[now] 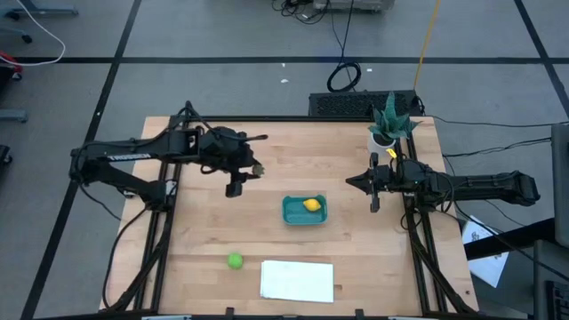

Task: Pick and placing Produce into tupperware
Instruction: Put the red strawberry into the blue bin

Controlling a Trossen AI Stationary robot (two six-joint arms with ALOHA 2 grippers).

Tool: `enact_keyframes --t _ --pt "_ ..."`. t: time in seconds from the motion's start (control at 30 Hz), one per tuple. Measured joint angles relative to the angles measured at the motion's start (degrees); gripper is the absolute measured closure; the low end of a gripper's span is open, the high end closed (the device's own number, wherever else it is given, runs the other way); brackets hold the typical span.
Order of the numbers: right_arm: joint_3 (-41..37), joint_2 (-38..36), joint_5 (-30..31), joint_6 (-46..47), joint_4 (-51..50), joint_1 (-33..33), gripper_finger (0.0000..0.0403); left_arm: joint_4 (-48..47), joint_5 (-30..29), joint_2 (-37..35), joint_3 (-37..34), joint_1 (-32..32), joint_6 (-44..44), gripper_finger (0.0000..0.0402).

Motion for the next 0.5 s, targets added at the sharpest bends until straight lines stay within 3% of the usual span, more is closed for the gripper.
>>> enact_keyframes --t 0.27,0.5 --pt "-0.01 0.11 0.00 -0.02 0.04 0.01 0.0403 0.59 0.34 1.19 -0.17 0.78 0.21 0.0231" --pt "-0.01 0.17 -0.02 -0.20 0.07 0.01 0.0403 6.75 4.23 2.51 -0.08 2.26 0.23 0.0231"
